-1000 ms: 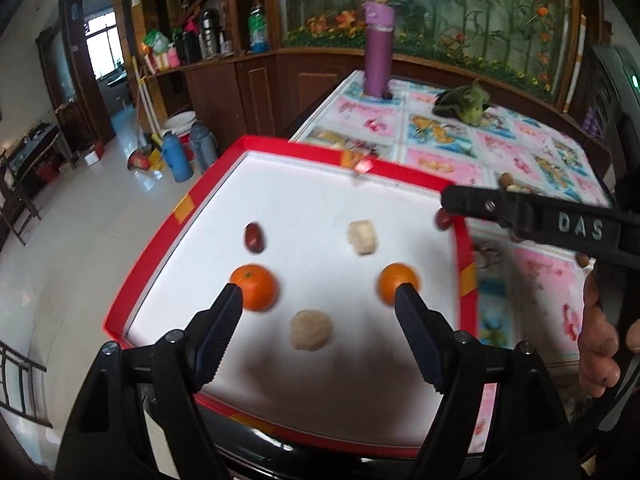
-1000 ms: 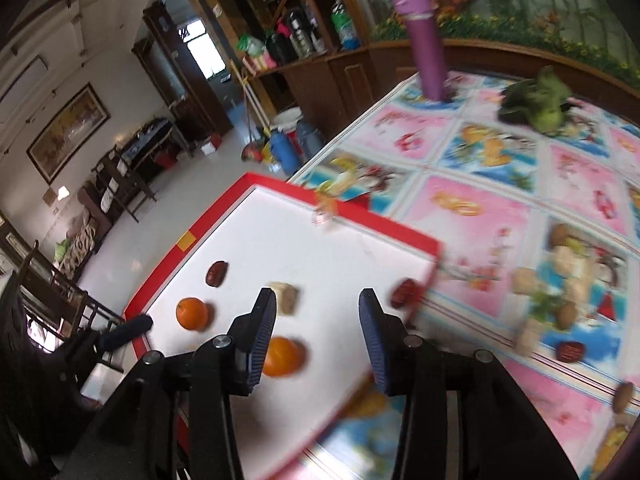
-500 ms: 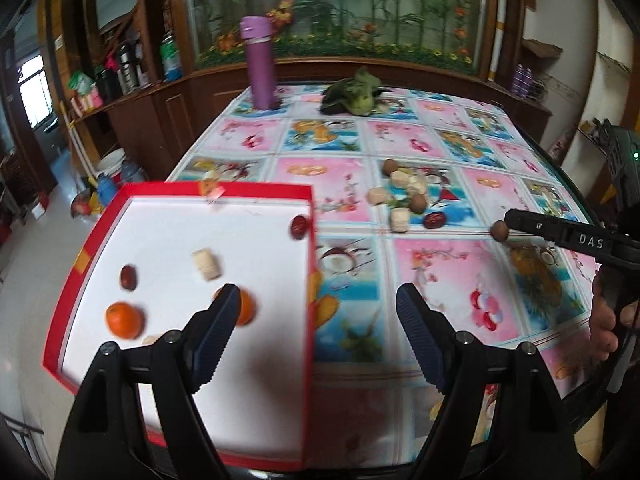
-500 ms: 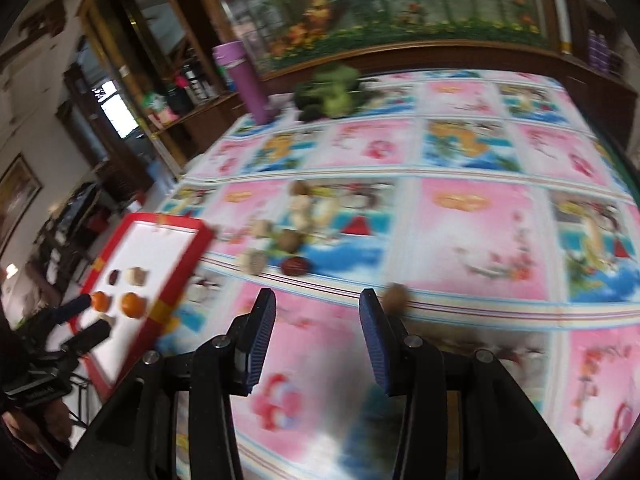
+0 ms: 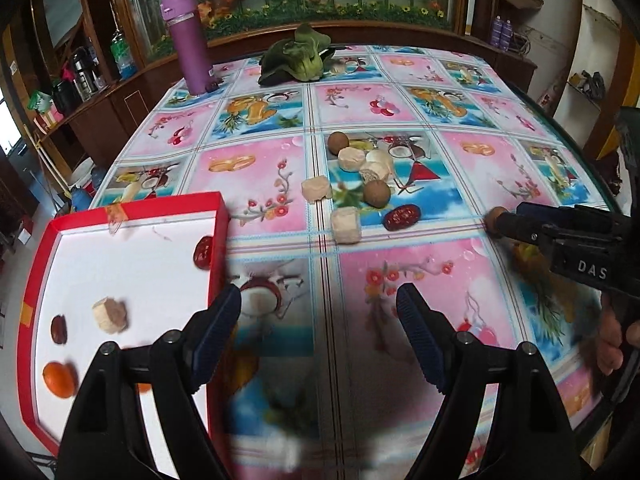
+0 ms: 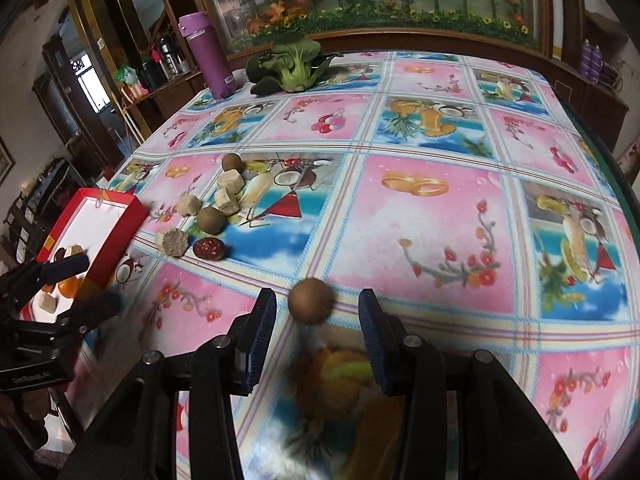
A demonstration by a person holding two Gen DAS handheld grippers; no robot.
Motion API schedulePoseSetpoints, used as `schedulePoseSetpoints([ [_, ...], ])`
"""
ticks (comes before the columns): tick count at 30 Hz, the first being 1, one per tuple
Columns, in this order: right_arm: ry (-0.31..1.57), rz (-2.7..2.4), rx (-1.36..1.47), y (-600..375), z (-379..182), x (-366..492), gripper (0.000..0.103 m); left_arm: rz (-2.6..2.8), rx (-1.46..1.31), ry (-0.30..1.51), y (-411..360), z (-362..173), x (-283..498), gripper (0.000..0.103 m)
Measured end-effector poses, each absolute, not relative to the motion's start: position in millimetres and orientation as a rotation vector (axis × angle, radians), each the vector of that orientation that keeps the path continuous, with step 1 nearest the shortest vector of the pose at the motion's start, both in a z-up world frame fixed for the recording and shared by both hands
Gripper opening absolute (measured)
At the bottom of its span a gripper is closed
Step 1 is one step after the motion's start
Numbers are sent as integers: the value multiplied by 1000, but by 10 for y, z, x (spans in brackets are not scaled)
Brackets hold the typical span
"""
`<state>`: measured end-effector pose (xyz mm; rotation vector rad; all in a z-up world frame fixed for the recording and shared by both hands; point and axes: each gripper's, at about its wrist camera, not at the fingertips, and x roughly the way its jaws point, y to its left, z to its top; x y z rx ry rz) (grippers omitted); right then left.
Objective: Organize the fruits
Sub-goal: 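Move both tools back toward the brown round fruits on the tablecloth, then grasp a brown round fruit with the right tool while the left grasps a beige cube, then carry the brown fruit and beige cube into the tray and open both tools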
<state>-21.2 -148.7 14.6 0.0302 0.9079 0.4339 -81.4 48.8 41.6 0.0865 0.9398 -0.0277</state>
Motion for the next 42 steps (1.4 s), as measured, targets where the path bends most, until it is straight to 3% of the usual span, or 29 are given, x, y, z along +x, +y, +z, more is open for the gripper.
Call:
schedulePoseSetpoints([
  [8,926,457,45,-1439,77,-153,24,4,53,993,552,288,-432,80],
  [12,916,461,40,-1426,72,-177,22,2,71,994,474,256,-305,79],
  [25,907,465,52,-1431,64,-174,22,-52,26,1015,381,146,-141,27],
  [34,877,468,52,-1424,94,-211,21,-52,5,967,386,254,-293,26],
  [42,845,541,65,-1175,209,-468,21,3,-12,856,589,611,-873,26],
])
